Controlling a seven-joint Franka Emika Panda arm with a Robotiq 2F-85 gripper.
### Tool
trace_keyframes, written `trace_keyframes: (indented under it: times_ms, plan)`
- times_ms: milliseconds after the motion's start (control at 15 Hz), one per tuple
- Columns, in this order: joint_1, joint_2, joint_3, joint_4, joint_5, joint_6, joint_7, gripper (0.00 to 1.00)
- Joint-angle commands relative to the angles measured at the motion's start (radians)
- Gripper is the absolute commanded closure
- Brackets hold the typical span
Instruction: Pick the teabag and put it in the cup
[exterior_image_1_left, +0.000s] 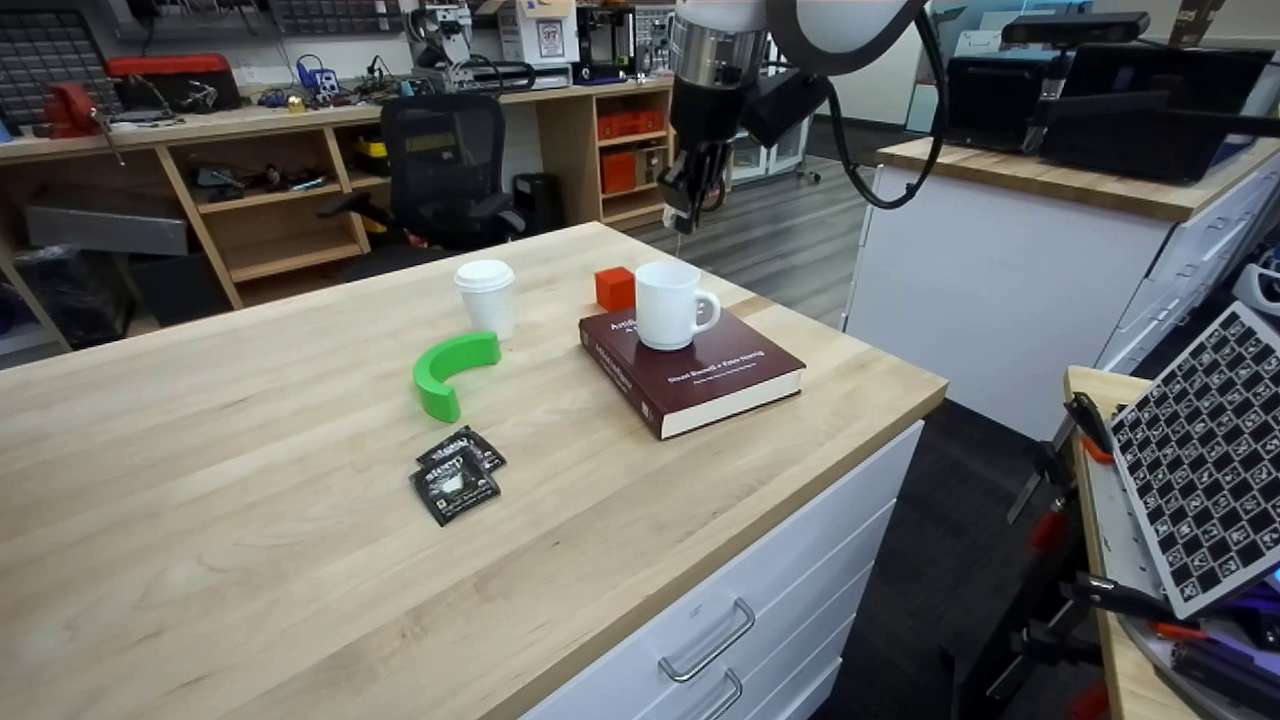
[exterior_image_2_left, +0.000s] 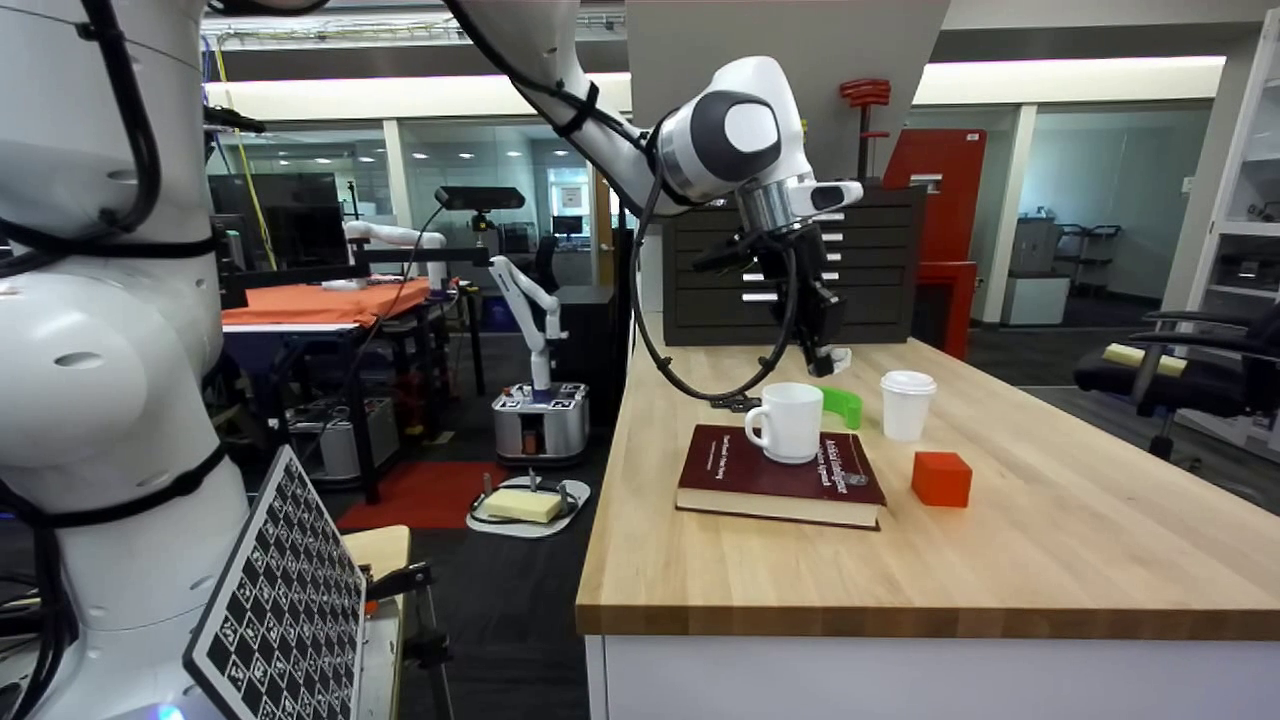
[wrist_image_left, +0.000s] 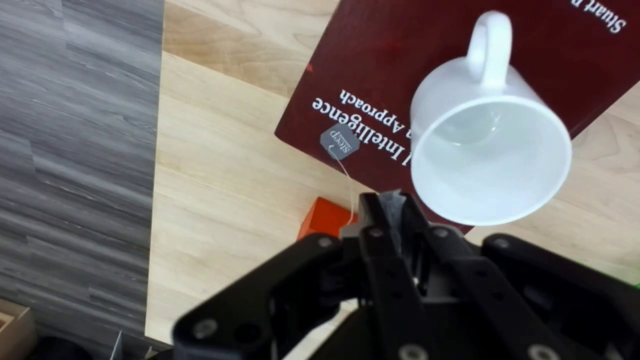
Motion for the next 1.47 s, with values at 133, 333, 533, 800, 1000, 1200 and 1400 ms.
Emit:
trace_keyframes:
  times_ms: [133, 333, 533, 800, 1000, 1200, 1400]
  plan:
    - [-0.013, -0.03, 0.037, -0.049, 0.027, -0.007, -0.024, 0.95]
    - [-0.012, -0.03, 0.046, -0.058, 0.031, -0.01, -0.031, 0.95]
    - [-0.011, -0.029, 0.051, -0.062, 0.027, -0.005, -0.03, 0.95]
    - [-0.015, -0.03, 0.06, -0.07, 0.039, 0.013, -0.071, 0.96]
    - [-0.018, -0.026, 0.063, -0.067, 0.058, 0.022, -0.11, 0.95]
    - [-0.021, -0.024, 0.061, -0.066, 0.066, 0.035, -0.132, 0.95]
    - [-0.023, -0.023, 0.06, -0.066, 0.078, 0.045, -0.145, 0.94]
